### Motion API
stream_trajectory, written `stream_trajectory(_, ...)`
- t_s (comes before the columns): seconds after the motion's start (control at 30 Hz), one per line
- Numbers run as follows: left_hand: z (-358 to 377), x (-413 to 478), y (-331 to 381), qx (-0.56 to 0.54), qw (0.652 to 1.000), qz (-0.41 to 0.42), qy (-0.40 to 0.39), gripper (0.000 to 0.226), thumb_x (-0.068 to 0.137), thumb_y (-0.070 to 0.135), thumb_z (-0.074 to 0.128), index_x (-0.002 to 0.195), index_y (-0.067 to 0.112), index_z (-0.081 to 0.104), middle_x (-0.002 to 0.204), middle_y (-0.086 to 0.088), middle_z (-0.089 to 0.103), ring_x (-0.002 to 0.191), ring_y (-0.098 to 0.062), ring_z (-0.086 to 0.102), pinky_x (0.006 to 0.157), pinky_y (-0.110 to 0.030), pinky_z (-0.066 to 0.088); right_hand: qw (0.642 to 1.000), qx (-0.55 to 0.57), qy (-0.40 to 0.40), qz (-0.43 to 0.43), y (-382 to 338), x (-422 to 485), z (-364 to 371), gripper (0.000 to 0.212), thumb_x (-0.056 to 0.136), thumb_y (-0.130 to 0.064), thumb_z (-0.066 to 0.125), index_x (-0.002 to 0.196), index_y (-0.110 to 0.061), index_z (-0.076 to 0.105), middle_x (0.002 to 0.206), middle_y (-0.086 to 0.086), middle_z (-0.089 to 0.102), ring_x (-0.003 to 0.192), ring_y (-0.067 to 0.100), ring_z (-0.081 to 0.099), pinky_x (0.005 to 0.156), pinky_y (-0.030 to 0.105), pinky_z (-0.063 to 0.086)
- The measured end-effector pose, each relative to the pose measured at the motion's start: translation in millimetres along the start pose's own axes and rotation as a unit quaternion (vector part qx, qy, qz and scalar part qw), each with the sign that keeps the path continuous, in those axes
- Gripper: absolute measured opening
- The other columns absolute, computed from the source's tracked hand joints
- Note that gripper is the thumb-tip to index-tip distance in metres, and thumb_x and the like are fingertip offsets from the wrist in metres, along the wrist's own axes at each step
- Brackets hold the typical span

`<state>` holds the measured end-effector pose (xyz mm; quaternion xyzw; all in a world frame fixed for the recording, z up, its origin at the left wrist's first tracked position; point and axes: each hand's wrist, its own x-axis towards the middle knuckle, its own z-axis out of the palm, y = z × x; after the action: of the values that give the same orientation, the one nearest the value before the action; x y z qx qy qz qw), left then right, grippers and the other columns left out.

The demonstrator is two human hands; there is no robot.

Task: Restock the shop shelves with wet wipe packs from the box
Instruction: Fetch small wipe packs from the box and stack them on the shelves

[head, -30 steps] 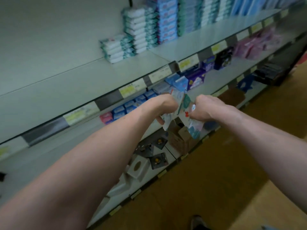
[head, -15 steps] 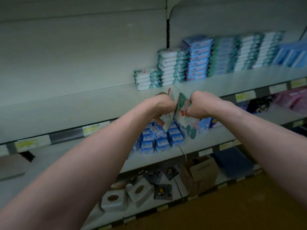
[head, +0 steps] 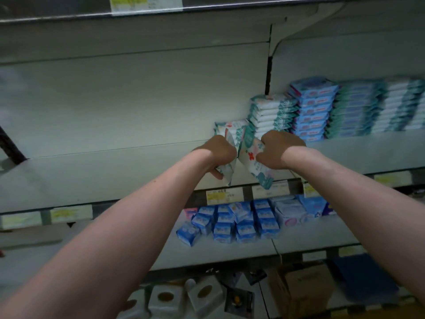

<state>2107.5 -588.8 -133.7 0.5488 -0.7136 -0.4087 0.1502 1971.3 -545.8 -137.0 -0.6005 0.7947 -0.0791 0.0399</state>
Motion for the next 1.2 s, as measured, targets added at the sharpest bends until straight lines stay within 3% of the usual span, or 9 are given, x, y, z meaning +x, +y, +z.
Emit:
stream_trajectory(0.17,-26,37,-9,-0.038,0.998,-0.037,0.030,0.007,0.090,0.002,0.050,0.087,0.003,0.056,0.087,-0.017,0.062,0.069,-0.025,0.064,0.058,-0.034,0.059,0.996,0.037,0.062,-0.056,2,40,18,0.001,0.089,-0.015,0.053,0.088,-0.013,0.053,0.095,0.006,0.057,0.086,0.026,0.055,0.064,0.028,0.035)
stream_trajectory(0.23,-34,50,-12,-0.052,0.997,-0.050,0.037,0.010,0.090,0.002,0.048,0.080,0.005,0.052,0.080,-0.015,0.059,0.067,-0.025,0.062,0.059,-0.032,0.057,0.993,0.052,0.080,-0.073,3,56,25,0.011,0.089,-0.008,0.052,0.096,-0.009,0.060,0.098,0.010,0.060,0.095,0.030,0.058,0.067,0.028,0.037)
stream_trajectory(0.37,-52,78,-22,-0.097,0.993,-0.063,0.034,0.015,0.091,0.008,0.044,0.101,0.004,0.054,0.083,-0.013,0.061,0.068,-0.021,0.061,0.054,-0.027,0.052,0.975,0.117,0.139,-0.127,11,84,36,0.030,0.087,0.002,0.053,0.112,-0.005,0.067,0.105,0.018,0.066,0.098,0.034,0.058,0.073,0.032,0.044)
stream_trajectory(0.63,-67,113,-30,-0.120,0.989,-0.077,0.031,0.012,0.095,0.016,0.048,0.092,0.009,0.058,0.076,-0.011,0.062,0.059,-0.016,0.059,0.049,-0.024,0.049,0.927,0.158,0.278,-0.193,18,115,43,0.015,0.081,0.009,0.059,0.093,0.000,0.059,0.085,0.016,0.063,0.081,0.032,0.055,0.059,0.031,0.037)
stream_trajectory(0.7,-68,119,-26,-0.103,0.994,-0.049,0.002,0.013,0.096,0.022,0.054,0.108,0.018,0.054,0.083,-0.009,0.063,0.060,-0.015,0.058,0.045,-0.022,0.048,0.926,0.163,0.282,-0.191,17,123,40,0.012,0.086,0.002,0.058,0.097,-0.002,0.056,0.084,0.015,0.064,0.075,0.030,0.058,0.057,0.030,0.036)
stream_trajectory(0.77,-69,127,-22,-0.064,0.998,-0.011,-0.018,0.047,0.094,0.024,0.060,0.137,0.028,0.041,0.089,-0.006,0.063,0.062,-0.014,0.060,0.043,-0.019,0.048,0.928,0.164,0.275,-0.193,13,132,36,0.011,0.088,-0.002,0.058,0.099,-0.005,0.056,0.085,0.013,0.064,0.074,0.029,0.059,0.057,0.032,0.038)
stream_trajectory(0.83,-69,134,-16,0.001,0.999,0.041,-0.020,0.063,0.092,0.021,0.062,0.146,0.029,0.031,0.087,-0.003,0.062,0.061,-0.012,0.061,0.041,-0.018,0.046,0.927,0.161,0.274,-0.202,7,143,31,0.015,0.087,0.000,0.057,0.101,-0.006,0.060,0.091,0.014,0.063,0.084,0.030,0.057,0.065,0.035,0.043)
stream_trajectory(1.03,-79,155,-8,0.007,0.992,0.107,0.059,0.030,0.098,0.018,0.051,0.128,0.019,0.054,0.077,-0.002,0.062,0.053,-0.011,0.060,0.036,-0.017,0.043,0.934,0.213,0.195,-0.210,1,167,18,0.038,0.084,0.012,0.048,0.112,-0.004,0.067,0.100,0.012,0.062,0.093,0.025,0.059,0.077,0.031,0.049)
stream_trajectory(1.2,-97,167,-14,0.012,0.988,0.098,0.119,0.029,0.099,0.013,0.046,0.124,0.009,0.061,0.077,-0.001,0.059,0.057,-0.012,0.059,0.034,-0.016,0.042,0.939,0.193,0.225,-0.176,6,177,12,0.018,0.088,-0.006,0.062,0.103,-0.005,0.072,0.093,0.014,0.069,0.081,0.023,0.059,0.067,0.028,0.041)
